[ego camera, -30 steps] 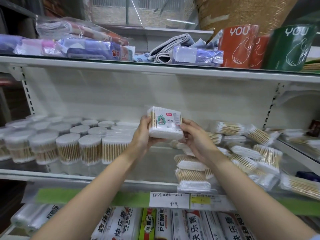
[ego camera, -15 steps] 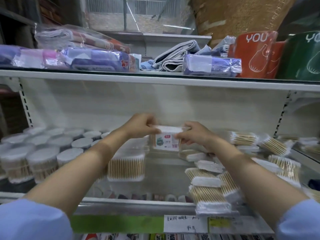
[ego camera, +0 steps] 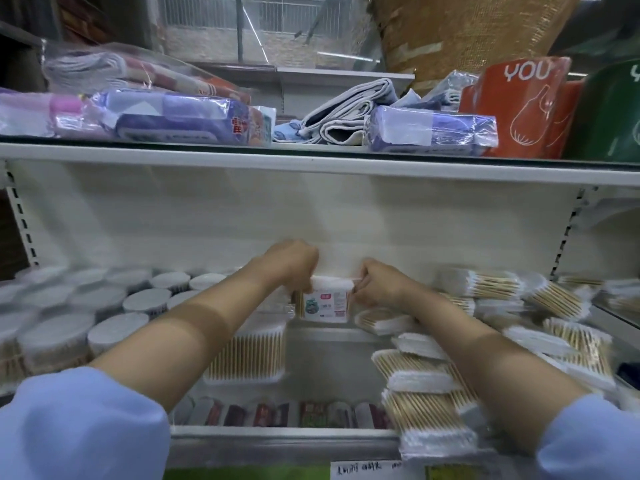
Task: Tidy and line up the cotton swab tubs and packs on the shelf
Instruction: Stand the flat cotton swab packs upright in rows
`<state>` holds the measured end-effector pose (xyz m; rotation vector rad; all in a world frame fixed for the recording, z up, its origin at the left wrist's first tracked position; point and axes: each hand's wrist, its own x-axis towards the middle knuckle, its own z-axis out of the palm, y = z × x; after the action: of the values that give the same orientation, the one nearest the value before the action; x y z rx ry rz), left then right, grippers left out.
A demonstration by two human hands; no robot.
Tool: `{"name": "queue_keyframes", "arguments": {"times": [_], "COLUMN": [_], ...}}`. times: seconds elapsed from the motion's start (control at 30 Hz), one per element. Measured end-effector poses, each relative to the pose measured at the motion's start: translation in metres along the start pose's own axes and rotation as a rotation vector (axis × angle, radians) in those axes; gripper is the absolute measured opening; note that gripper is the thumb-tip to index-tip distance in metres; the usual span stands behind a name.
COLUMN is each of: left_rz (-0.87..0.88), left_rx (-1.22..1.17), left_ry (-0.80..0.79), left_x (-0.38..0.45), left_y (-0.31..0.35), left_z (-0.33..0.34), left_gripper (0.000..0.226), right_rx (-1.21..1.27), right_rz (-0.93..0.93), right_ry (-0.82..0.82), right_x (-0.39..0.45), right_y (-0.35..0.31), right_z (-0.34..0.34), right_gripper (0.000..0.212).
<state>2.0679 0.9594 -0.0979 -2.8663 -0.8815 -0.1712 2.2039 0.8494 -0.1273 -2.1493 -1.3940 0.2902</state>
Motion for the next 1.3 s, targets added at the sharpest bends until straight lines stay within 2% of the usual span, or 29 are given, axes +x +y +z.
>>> {"name": "queue_keyframes", "arguments": {"times": [0.13, 0.33, 0.47, 0.63, 0.7, 0.8, 0.9, 0.97, 1.03, 1.1, 1.2, 1.3], "left_rz": [0.083, 0.175, 0.201, 0.315, 0.301, 0.249, 0.173, 0.088, 0.002, -0.066, -0.036, -0.053], "left_rx": [-0.115, -0.478, -0.653, -0.647, -0.689, -0.783, -0.885, -1.057, -1.299, -1.580, -1.889, -2.025], "left_ry": [0.052, 0.154, 0.240, 0.196, 0.237, 0.315, 0.388, 0.388, 0.357, 0.292, 0.218, 0.194], "left_x": [0.008, 0.016, 0.022, 0.022, 0.027, 0.030, 0.027, 0.023, 0.014, 0.001, -0.021, -0.039], "left_y": [0.022, 0.090, 0.129, 0.172, 0.178, 0.174, 0.161, 0.147, 0.131, 0.117, 0.100, 0.088], "left_z": [-0.010, -0.021, -0.017, -0.009, -0.001, 0.005, 0.006, 0.007, 0.004, 0.000, -0.004, 0.003], "left_gripper": [0.046, 0.031, 0.032, 0.048, 0.047, 0.031, 0.029, 0.032, 0.020, 0.017, 0.022, 0.026], "right_rx": [0.049, -0.023, 0.055, 0.026, 0.026, -0.014, 0.018, 0.093, 0.209, 0.333, 0.598, 1.012], "right_rz": [-0.039, -0.024, -0.017, 0.000, 0.024, 0.039, 0.032, 0.013, 0.002, 0.005, -0.012, -0.022], "right_ry": [0.075, 0.232, 0.388, 0.478, 0.505, 0.544, 0.563, 0.561, 0.546, 0.510, 0.408, 0.272], "right_x": [-0.008, -0.034, -0.060, -0.085, -0.090, -0.093, -0.096, -0.097, -0.092, -0.086, -0.080, -0.081], "right_y": [0.001, 0.013, 0.034, 0.049, 0.053, 0.059, 0.059, 0.055, 0.051, 0.043, 0.030, 0.017], "right_z": [-0.024, -0.064, -0.084, -0.096, -0.097, -0.098, -0.099, -0.094, -0.085, -0.076, -0.061, -0.044], "right_gripper": [0.035, 0.021, 0.020, 0.025, 0.024, 0.022, 0.035, 0.051, 0.068, 0.077, 0.075, 0.055]}}
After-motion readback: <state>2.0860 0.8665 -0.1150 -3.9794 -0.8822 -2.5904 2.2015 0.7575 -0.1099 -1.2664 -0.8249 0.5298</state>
